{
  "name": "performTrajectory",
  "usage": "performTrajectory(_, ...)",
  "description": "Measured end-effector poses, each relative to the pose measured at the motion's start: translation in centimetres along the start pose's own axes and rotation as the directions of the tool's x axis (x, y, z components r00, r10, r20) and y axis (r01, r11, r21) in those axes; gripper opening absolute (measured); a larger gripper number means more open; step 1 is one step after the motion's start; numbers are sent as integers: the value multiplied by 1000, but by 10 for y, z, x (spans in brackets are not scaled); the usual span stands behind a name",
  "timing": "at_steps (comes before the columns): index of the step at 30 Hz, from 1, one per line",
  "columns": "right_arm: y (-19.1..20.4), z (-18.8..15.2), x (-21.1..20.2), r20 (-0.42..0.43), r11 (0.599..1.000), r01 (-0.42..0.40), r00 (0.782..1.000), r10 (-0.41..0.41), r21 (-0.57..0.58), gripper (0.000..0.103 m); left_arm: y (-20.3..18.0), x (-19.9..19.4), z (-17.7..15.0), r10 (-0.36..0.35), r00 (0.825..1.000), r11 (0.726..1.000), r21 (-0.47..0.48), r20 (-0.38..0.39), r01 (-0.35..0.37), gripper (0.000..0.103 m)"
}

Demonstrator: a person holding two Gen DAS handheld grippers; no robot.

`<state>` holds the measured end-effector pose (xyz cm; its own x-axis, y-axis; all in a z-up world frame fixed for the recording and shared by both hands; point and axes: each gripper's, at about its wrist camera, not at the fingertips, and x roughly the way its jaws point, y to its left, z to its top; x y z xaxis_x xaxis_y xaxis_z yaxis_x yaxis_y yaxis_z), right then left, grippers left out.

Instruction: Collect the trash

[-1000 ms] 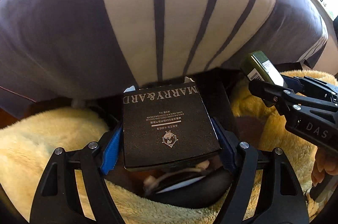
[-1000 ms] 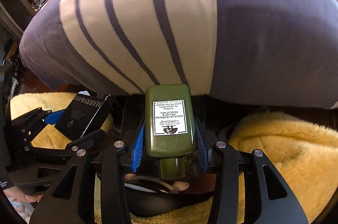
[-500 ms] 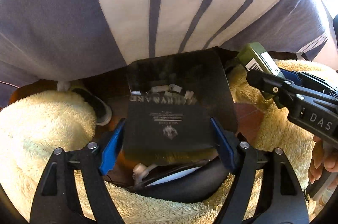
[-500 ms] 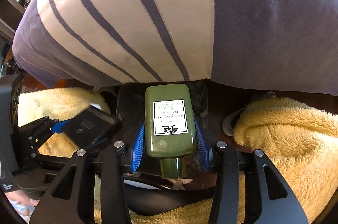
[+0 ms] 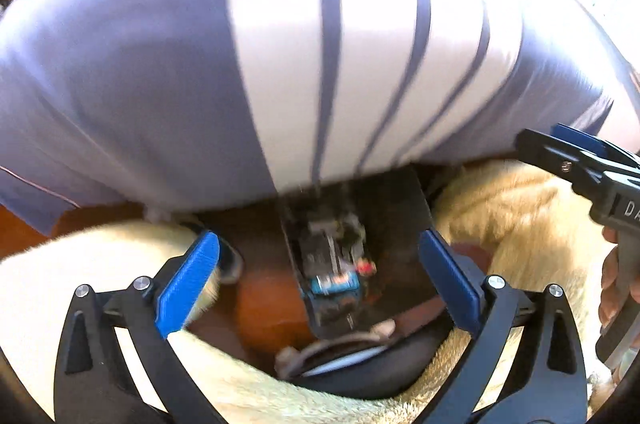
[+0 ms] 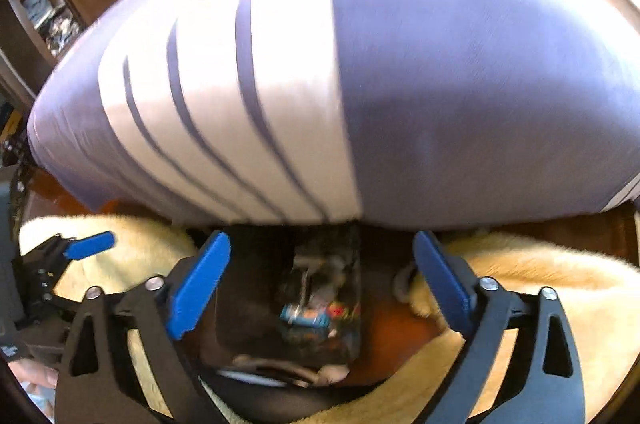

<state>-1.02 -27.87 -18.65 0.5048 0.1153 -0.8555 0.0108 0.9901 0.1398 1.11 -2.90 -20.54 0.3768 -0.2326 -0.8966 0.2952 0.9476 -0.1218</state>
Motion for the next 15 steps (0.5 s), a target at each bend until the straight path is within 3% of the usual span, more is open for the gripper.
performTrajectory(3, -5, 14, -34, 106, 999, 38, 994, -38, 6, 100, 4, -37, 14, 36, 994, 999, -16, 106, -35, 95)
performTrajectory(6, -4, 26, -71, 220, 997, 73, 973, -73, 6, 100, 6, -76, 28, 80, 971, 997, -27, 227, -76, 95)
performTrajectory(12, 4, 41, -139, 423, 990, 142, 897, -130, 2, 100, 3, -150, 47, 136, 892, 991, -65, 430, -120, 95)
performTrajectory(15, 10, 46, -165, 505, 985, 175, 850, -148, -5, 100, 0, -175, 52, 149, 857, 989, -73, 493, -130, 95)
